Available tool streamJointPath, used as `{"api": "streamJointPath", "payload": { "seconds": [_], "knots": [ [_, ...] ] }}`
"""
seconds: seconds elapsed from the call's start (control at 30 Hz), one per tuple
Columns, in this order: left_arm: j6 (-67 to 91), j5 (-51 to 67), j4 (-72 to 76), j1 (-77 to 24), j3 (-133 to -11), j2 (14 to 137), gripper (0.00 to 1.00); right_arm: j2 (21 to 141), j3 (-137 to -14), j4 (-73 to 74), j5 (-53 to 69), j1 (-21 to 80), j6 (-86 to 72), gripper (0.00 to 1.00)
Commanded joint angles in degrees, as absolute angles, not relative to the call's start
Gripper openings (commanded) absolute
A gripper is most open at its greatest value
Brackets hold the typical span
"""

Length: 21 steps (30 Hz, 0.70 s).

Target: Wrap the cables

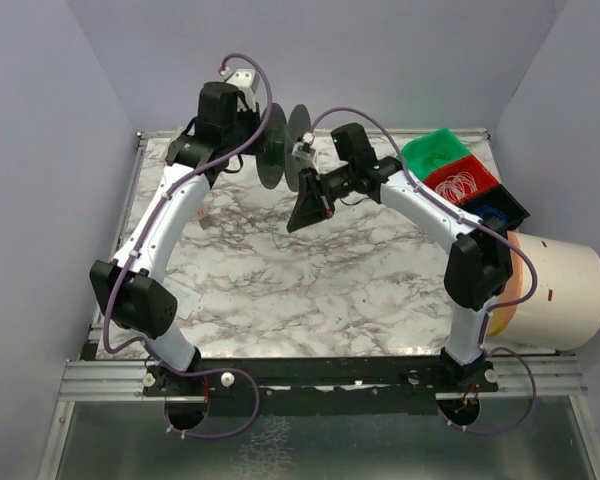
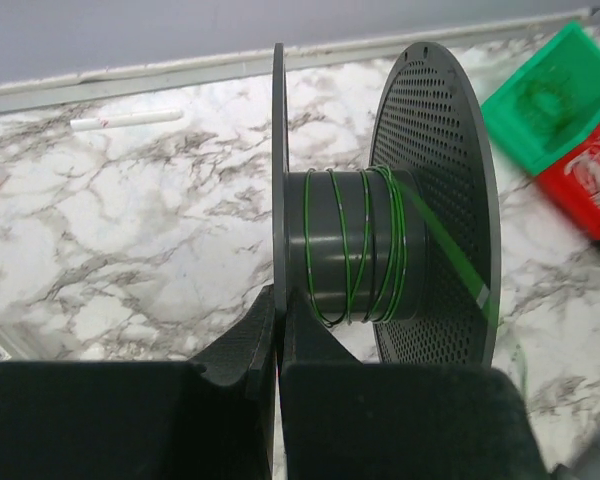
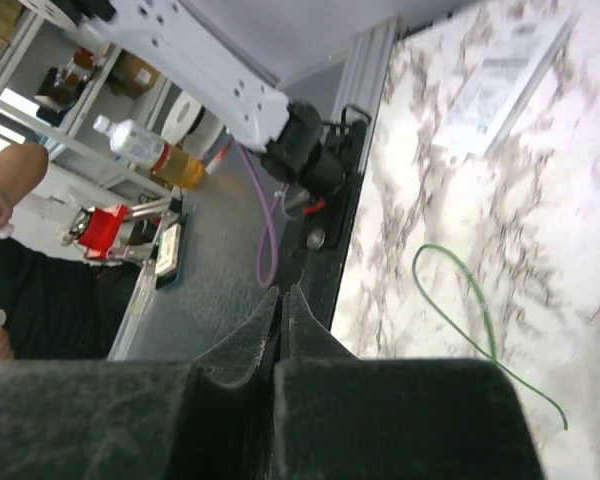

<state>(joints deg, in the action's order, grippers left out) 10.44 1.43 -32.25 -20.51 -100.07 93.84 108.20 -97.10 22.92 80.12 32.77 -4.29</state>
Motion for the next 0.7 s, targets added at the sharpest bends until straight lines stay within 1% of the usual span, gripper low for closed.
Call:
{"api": "streamJointPath", "payload": {
  "seconds": [0.0, 0.1, 0.2, 0.33, 0.43, 0.57, 0.67],
  "knots": [
    [17.84, 14.0, -26.6, -16.07, -105.68, 92.8, 0.0, 109.31, -91.24, 33.31, 76.95, 32.87, 8.88, 0.01],
    [20.58, 19.27, -24.46, -13.23, -105.87, 92.04, 0.0, 106.02, -83.17, 19.96, 73.12, 32.69, 0.95, 0.0],
    [22.91, 24.06, -22.78, -11.21, -105.49, 91.43, 0.0, 103.87, -78.0, 10.32, 68.58, 31.4, -6.08, 0.0],
    [25.06, 27.56, -20.48, -9.68, -103.66, 89.68, 0.0, 102.66, -73.03, -0.34, 65.04, 27.38, -13.74, 0.0],
    [26.18, 32.58, -18.42, -8.54, -102.39, 88.79, 0.0, 101.49, -69.15, -9.05, 63.22, 23.26, -19.93, 0.0],
    [23.9, 39.54, -16.29, -8.0, -100.24, 87.18, 0.0, 100.98, -64.97, -22.02, 65.05, 16.98, -30.54, 0.01],
    [19.18, 44.01, -16.91, -8.0, -98.72, 86.31, 0.0, 102.18, -65.84, -27.81, 68.98, 13.48, -36.76, 0.0]
  ]
}}
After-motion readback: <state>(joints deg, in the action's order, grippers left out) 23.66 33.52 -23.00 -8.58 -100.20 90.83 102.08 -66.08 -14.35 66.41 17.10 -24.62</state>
